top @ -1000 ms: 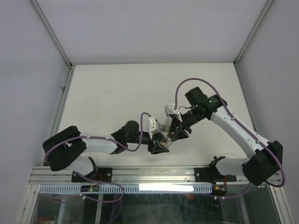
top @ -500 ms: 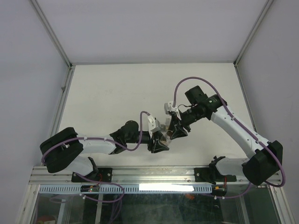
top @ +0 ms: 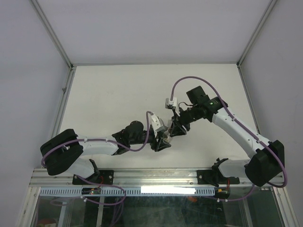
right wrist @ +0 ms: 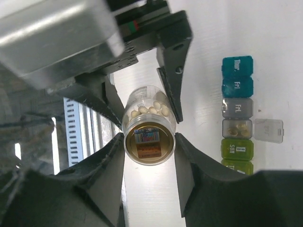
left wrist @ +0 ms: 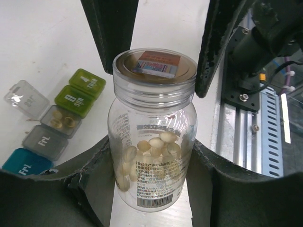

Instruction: Sort the pills into containers

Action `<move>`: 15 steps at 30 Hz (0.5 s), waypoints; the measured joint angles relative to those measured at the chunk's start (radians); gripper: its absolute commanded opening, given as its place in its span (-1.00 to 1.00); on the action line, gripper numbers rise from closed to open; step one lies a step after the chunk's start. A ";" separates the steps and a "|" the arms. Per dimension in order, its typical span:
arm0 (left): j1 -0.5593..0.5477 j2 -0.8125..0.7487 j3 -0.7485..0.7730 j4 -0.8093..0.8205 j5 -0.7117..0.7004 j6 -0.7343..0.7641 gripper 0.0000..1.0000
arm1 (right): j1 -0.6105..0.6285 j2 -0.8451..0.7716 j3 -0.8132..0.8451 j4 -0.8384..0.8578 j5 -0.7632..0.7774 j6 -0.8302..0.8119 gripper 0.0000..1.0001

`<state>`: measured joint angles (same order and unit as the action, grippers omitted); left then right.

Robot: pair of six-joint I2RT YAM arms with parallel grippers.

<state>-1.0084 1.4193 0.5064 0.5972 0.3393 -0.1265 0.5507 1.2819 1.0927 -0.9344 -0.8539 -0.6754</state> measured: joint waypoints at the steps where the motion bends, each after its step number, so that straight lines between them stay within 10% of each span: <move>1: 0.000 0.000 0.000 -0.001 -0.015 0.006 -1.00 | 0.000 0.000 -0.002 0.012 0.009 0.026 -0.49; 6: 0.000 0.000 0.029 -0.052 -0.097 0.033 -1.00 | 0.000 -0.003 -0.005 0.094 0.112 0.279 -0.44; 15: -0.001 0.042 0.084 -0.041 -0.130 0.056 -1.00 | -0.025 -0.004 0.022 0.092 0.166 0.505 0.75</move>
<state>-1.0092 1.4609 0.5907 0.5560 0.2096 -0.0704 0.5255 1.2781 1.1149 -0.8421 -0.6884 -0.1703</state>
